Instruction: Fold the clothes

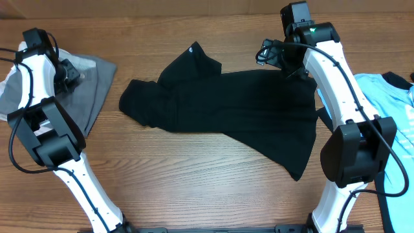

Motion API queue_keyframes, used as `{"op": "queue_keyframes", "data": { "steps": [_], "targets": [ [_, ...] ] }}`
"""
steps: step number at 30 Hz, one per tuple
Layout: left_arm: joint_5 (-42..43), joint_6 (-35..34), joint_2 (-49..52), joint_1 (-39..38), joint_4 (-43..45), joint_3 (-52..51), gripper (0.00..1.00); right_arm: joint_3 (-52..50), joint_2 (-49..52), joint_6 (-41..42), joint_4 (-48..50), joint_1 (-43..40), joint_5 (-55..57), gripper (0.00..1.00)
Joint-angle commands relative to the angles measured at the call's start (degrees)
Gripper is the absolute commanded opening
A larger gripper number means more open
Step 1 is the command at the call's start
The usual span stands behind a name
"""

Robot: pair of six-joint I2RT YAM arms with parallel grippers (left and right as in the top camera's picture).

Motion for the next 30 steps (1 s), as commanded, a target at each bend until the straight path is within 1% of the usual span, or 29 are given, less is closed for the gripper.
{"op": "queue_keyframes", "data": {
  "steps": [1,5,8,10,13,17,21,22,24,25,26,30],
  "targets": [
    [-0.1,-1.0,4.4,0.3,3.7,0.5,0.04,0.5,0.5,-0.3,-0.5,0.0,-0.1,1.0],
    [-0.3,-3.4,5.4,0.3,6.8,0.5,0.04,0.5,0.5,-0.3,-1.4,0.0,-0.1,1.0],
    [-0.6,-3.3,5.7,0.4,7.7,0.5,0.04,0.5,0.5,-0.3,-2.0,0.0,-0.1,1.0],
    [-2.5,-3.3,5.7,0.4,8.0,0.5,0.04,0.5,0.5,-0.3,-2.1,0.0,-0.1,1.0],
    [-4.8,-1.7,5.7,0.7,9.3,0.5,0.09,0.5,0.5,-0.3,-2.0,0.0,-0.1,1.0],
    [-1.8,1.0,5.7,0.8,11.3,0.5,0.12,0.5,0.5,-0.3,-2.2,0.0,-0.1,1.0],
    [1.9,1.0,5.6,0.7,12.8,1.0,0.13,0.5,0.5,-0.3,-2.7,0.0,-0.1,1.0],
    [2.4,1.0,5.5,0.7,12.6,1.5,0.14,0.5,0.5,-0.3,-2.9,0.0,-0.1,1.0],
    [2.8,1.0,5.2,0.7,11.7,2.6,0.21,0.5,0.5,-0.3,-3.1,0.0,-0.1,1.0],
    [2.7,1.0,4.9,0.7,10.8,3.5,0.29,0.5,0.5,-0.3,-3.1,0.0,-0.1,1.0],
    [2.7,1.0,4.8,0.7,9.7,4.5,0.33,0.5,0.5,-0.3,-3.1,0.0,-0.1,1.0],
    [2.8,1.0,4.0,0.7,3.8,10.9,0.37,0.6,0.4,-0.3,-2.8,0.0,-0.1,1.0]
  ]
}}
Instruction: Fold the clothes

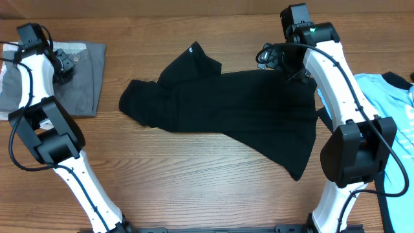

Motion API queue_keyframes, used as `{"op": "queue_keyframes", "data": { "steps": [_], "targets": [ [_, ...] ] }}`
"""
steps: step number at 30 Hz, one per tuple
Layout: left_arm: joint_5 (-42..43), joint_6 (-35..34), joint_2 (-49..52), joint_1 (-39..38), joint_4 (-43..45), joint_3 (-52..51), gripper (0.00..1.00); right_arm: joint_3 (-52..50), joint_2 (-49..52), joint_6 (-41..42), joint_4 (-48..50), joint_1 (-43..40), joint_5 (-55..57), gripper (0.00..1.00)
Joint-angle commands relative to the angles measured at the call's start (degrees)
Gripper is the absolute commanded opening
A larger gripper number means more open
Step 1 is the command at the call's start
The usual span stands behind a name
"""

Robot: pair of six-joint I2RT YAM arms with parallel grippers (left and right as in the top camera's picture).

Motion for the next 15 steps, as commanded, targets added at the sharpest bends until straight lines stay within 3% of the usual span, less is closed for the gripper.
{"op": "queue_keyframes", "data": {
  "steps": [1,8,9,10,11,12,15],
  "targets": [
    [1.5,0.7,1.0,0.0,-4.3,7.4,0.37,0.7,0.4,-0.3,0.4,0.1,-0.1,1.0],
    [5.9,0.7,0.4,-0.7,-18.5,22.3,0.4,2.5,-2.4,-0.2,-1.0,0.0,-0.1,1.0],
    [8.2,0.7,0.4,-0.9,-20.8,24.9,0.47,2.5,-3.3,-0.2,-1.0,0.0,-0.1,1.0],
    [10.4,0.7,0.4,-1.1,-22.6,27.0,0.6,2.5,-4.3,-0.2,-1.0,-0.2,-0.1,1.0],
    [12.4,0.7,0.4,-1.2,-24.1,28.7,0.88,2.5,-5.1,-0.2,-1.1,-0.3,-0.1,1.0],
    [14.4,0.7,0.4,-1.3,-25.4,30.3,1.0,2.5,-6.0,-0.2,-1.4,-0.6,-0.1,1.0],
    [22.0,0.7,0.4,-1.7,-31.3,36.4,1.0,2.5,-8.0,-0.1,-3.7,-2.2,-0.1,1.0]
  ]
}}
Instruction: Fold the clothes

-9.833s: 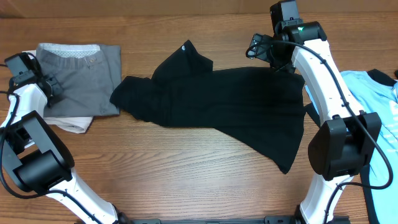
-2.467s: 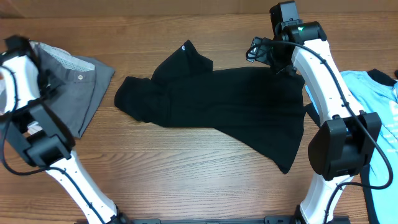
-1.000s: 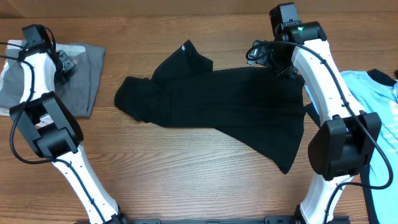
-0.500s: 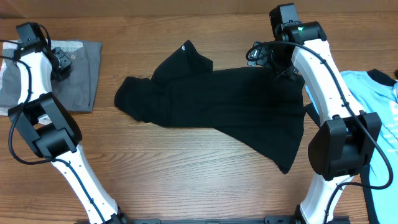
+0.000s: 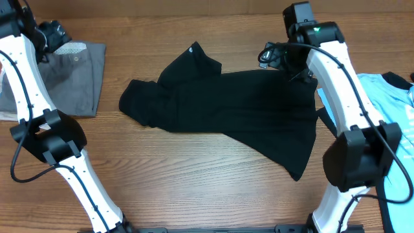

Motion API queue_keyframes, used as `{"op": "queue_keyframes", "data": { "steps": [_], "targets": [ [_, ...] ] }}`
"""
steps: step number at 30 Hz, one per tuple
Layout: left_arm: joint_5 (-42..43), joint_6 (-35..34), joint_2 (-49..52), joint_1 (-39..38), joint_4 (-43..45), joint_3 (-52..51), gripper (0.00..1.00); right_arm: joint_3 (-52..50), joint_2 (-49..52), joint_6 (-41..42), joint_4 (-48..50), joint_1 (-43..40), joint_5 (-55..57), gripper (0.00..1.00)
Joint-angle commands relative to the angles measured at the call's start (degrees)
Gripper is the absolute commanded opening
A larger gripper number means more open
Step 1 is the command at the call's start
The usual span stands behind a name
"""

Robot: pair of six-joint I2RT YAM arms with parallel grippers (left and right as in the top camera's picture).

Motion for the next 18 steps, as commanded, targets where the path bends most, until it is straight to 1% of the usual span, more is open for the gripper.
{"op": "queue_keyframes", "data": {
  "steps": [1,4,8,9,12,15,18],
  "targets": [
    [11.8,0.2,-0.5,-1.0,-5.9,7.7,1.0,2.1,-5.6,-0.1,-2.4,-2.2,-0.1,1.0],
    [14.1,0.0,-0.6,-1.5,-12.2,13.6,1.0,2.1,-6.0,-0.1,-5.2,-3.7,0.0,1.0],
    [13.7,-0.2,-0.6,-2.7,-20.8,24.6,1.0,2.1,-6.0,-0.1,-7.4,-5.6,-0.3,1.0],
    [13.4,-0.3,-0.9,-3.0,-22.1,25.8,1.0,2.1,-6.0,0.1,-8.0,-6.1,-0.6,1.0],
    [12.2,-2.1,-4.5,-3.9,-24.8,25.7,1.0,2.1,-6.0,0.3,-9.1,-7.3,-2.6,1.0],
    [12.3,-2.3,-7.4,-5.9,-24.7,25.7,1.0,2.1,-6.0,1.6,-10.5,-8.5,-3.5,1.0],
    [10.4,-3.2,-9.9,-8.4,-24.8,25.7,1.0,2.1,-6.0,1.9,-11.4,-9.6,-3.5,1.0]
  ]
}}
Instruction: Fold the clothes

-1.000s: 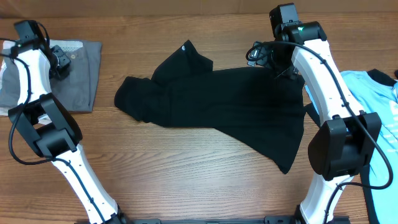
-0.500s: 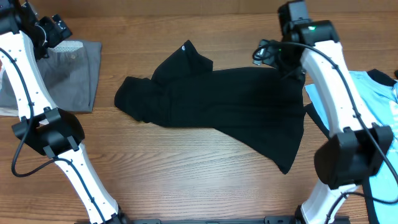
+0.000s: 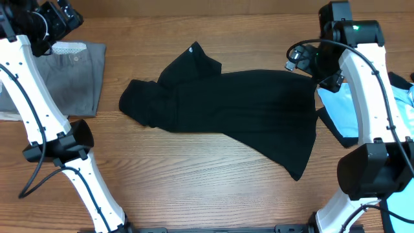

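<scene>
A black shirt [image 3: 226,113] lies crumpled and spread across the middle of the table, one sleeve bunched at the left and its collar end pointing to the far side. A grey garment [image 3: 74,74] lies folded flat at the far left. My left gripper [image 3: 70,14] hangs open above the far left corner, clear of the grey garment. My right gripper [image 3: 296,58] is open just beyond the black shirt's far right corner and holds nothing.
A light blue shirt [image 3: 398,107] with dark trim lies at the right edge, partly under the right arm. A pale cloth [image 3: 5,97] peeks out beside the grey garment. Bare wood shows along the table's near side.
My left gripper has moved a little right and higher at the far left corner. My right gripper has moved to the right, off the black shirt's top edge. The shirt itself has not shifted.
At first the grey garment lay rumpled with my left gripper on it. A second later it lay folded flat under that gripper. Then the left gripper was clear of it at the far corner. My right gripper stayed at the black shirt's far edge until now.
</scene>
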Motion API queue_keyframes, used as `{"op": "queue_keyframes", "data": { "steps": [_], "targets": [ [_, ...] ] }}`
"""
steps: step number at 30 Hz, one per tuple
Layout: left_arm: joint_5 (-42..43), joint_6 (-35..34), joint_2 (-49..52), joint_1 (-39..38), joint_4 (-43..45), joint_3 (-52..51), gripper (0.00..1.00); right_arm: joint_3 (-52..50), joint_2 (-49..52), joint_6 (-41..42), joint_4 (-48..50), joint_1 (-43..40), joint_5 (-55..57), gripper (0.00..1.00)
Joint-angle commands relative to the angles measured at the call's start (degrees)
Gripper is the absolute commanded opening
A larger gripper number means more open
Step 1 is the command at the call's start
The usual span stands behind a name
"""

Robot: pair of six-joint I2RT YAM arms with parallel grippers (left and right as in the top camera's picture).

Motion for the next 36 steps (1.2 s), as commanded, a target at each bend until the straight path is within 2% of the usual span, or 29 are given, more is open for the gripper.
{"op": "queue_keyframes", "data": {
  "steps": [1,12,18,20,24,28,33,36],
  "targets": [
    [-1.7,-1.6,-5.0,-3.9,-0.2,1.3,1.0,1.5,-1.4,1.1,-0.9,-1.7,-0.9,1.0],
    [-2.5,-0.7,-12.4,-13.8,-0.2,0.1,1.0,1.5,-6.4,1.0,-5.2,-3.5,0.3,1.0],
    [-3.0,-0.3,-23.4,-17.9,-0.2,-8.9,1.0,1.5,-11.8,1.0,-5.4,-3.5,0.3,1.0],
    [-8.1,-0.4,-27.3,-19.6,-0.2,-13.2,1.0,1.5,-12.3,1.0,-5.4,-3.5,0.2,1.0],
    [-23.5,-4.7,-33.4,-23.1,-0.2,-22.4,1.0,1.4,-12.3,1.0,-4.5,-3.5,0.2,1.0],
    [-18.5,-6.9,-34.3,-23.8,-0.2,-31.1,1.0,1.4,-12.3,1.0,-3.2,-3.5,-0.2,1.0],
    [-16.5,-12.6,-31.8,-23.8,0.5,-43.8,1.0,1.4,-12.3,1.0,-3.1,-3.5,-2.2,1.0],
    [-7.3,-16.3,-28.4,-23.8,3.8,-52.2,1.0,1.4,-12.3,1.0,-3.1,-3.5,-2.4,1.0]
  ]
}}
